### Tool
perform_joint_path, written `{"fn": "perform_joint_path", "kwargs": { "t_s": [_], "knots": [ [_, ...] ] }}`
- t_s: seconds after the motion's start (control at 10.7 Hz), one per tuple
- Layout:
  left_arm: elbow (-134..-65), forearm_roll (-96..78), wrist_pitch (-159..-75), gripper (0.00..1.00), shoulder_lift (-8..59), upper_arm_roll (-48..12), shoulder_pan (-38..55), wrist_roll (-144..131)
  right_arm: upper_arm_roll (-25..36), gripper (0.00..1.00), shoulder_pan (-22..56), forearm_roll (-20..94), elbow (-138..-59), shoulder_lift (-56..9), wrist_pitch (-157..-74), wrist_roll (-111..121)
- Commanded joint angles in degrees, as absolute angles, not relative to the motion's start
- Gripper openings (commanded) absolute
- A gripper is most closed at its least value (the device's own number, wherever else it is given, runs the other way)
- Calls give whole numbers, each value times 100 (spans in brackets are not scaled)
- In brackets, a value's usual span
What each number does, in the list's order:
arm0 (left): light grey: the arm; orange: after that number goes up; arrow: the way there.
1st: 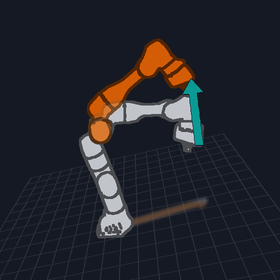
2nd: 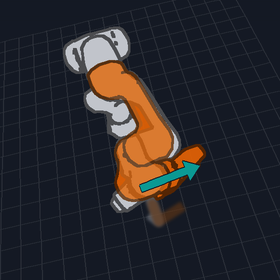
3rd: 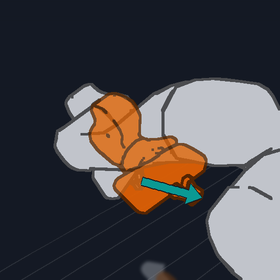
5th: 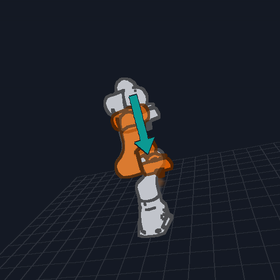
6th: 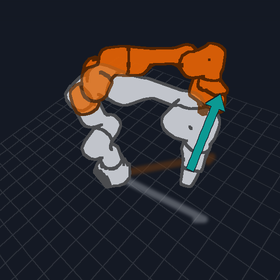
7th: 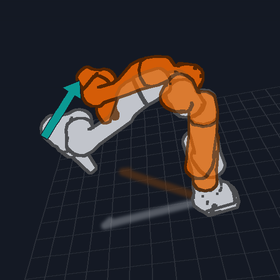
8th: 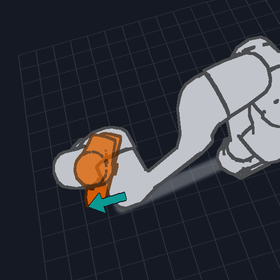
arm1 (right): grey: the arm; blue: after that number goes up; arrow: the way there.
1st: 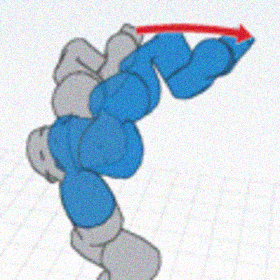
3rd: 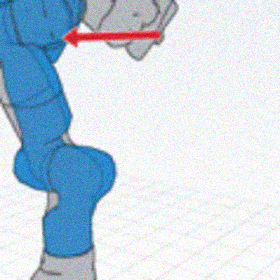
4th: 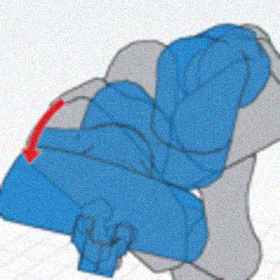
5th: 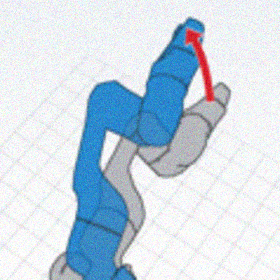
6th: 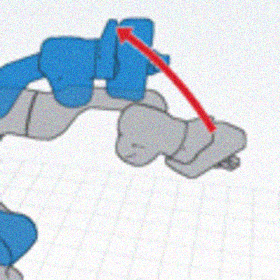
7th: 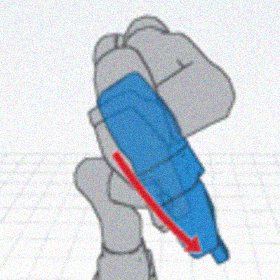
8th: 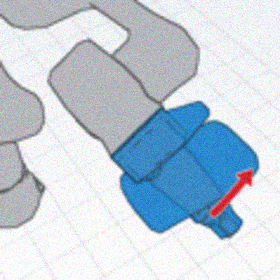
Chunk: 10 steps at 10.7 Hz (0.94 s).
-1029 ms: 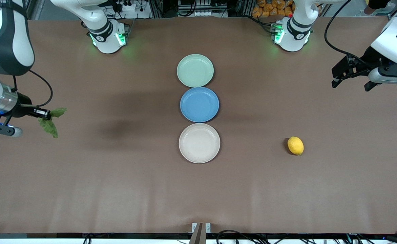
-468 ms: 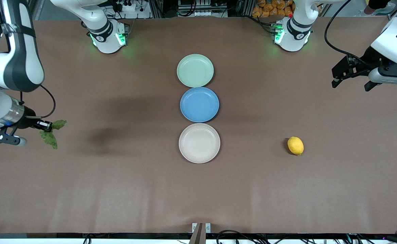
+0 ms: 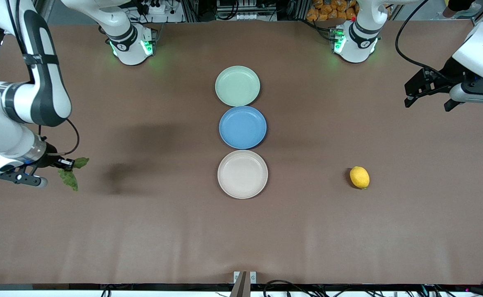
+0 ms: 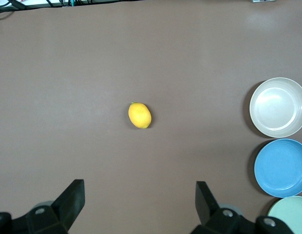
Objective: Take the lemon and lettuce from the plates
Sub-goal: 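Carry the lettuce leaf away from the plates with the right gripper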
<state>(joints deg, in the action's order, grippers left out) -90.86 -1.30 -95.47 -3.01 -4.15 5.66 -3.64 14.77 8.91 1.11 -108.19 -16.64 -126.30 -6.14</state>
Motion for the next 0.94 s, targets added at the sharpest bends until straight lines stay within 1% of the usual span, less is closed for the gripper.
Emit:
{"fn": "perform_joint_path", "kwargs": {
  "t_s": [0.0, 0.28, 0.65, 0.75, 0.84],
  "knots": [
    [-9026, -176, -9475, 100, -229, -439, 510, -396, 1538, 0, 949, 158, -11205, -1818, -13348, -554],
    [-9053, -158, -9466, 100, -202, -439, 510, -387, 1529, 0, 949, 167, -11241, -2257, -13990, -554],
    [-9044, -149, -9466, 100, -202, -439, 510, -378, 1521, 0, 940, 211, -11250, -3162, -15114, -554],
    [-9044, -149, -9466, 100, -202, -439, 510, -387, 1521, 0, 940, 202, -11250, -3260, -15204, -554],
    [-9044, -149, -9466, 100, -202, -439, 510, -378, 1512, 15, 940, 202, -11241, -3287, -15196, -554]
  ]
}}
